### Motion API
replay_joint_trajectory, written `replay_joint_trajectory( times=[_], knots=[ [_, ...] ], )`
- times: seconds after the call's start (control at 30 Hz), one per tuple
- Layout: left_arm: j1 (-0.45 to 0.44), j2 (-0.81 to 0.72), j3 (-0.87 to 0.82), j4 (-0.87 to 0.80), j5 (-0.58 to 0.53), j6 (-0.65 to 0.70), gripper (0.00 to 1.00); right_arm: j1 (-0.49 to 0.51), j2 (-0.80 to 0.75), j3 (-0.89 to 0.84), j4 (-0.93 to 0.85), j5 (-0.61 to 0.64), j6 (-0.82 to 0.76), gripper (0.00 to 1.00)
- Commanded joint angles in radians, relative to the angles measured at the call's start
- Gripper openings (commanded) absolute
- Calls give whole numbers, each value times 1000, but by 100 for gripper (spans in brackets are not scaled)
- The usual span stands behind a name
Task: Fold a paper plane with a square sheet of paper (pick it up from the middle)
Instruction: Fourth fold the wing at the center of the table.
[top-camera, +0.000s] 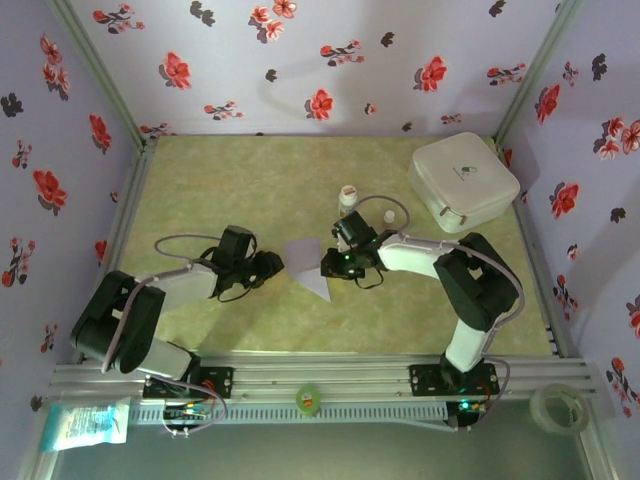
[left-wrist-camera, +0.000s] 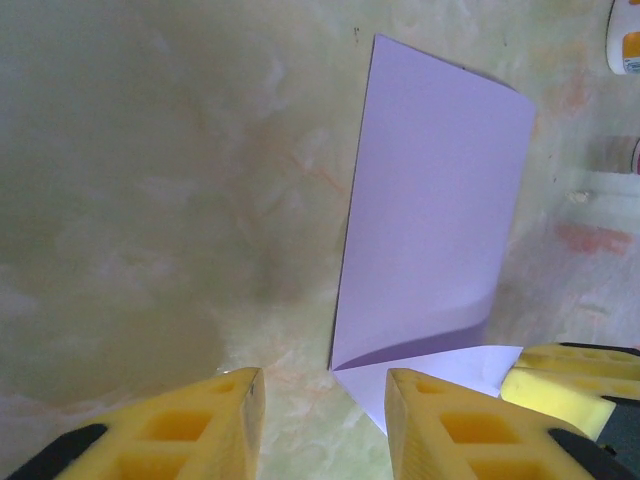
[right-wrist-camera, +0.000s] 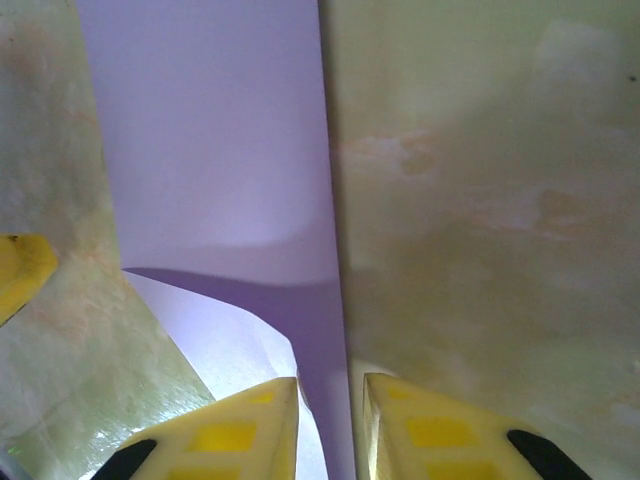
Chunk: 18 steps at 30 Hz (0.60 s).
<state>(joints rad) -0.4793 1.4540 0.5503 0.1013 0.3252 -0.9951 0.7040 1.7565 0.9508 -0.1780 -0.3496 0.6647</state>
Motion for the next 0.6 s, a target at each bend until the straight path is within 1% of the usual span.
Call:
replay_joint_trajectory(
  times=[0.0, 0.17, 0.27, 0.43, 0.57],
  knots=[
    [13, 14, 27, 10, 21, 3, 37, 0, 18, 21, 38, -26, 15, 21],
    [14, 23, 28, 2, 21, 6, 36, 0, 28, 17, 57, -25, 18, 15],
    [14, 32, 34, -3, 21, 5, 36, 0, 11, 2, 84, -33, 24, 10],
    [14, 40, 51, -9, 21, 7, 36, -1, -19, -14, 73, -24, 10, 4],
    [16, 41, 62, -4, 23, 1, 39, -2, -40, -37, 98, -46, 15, 1]
  ],
)
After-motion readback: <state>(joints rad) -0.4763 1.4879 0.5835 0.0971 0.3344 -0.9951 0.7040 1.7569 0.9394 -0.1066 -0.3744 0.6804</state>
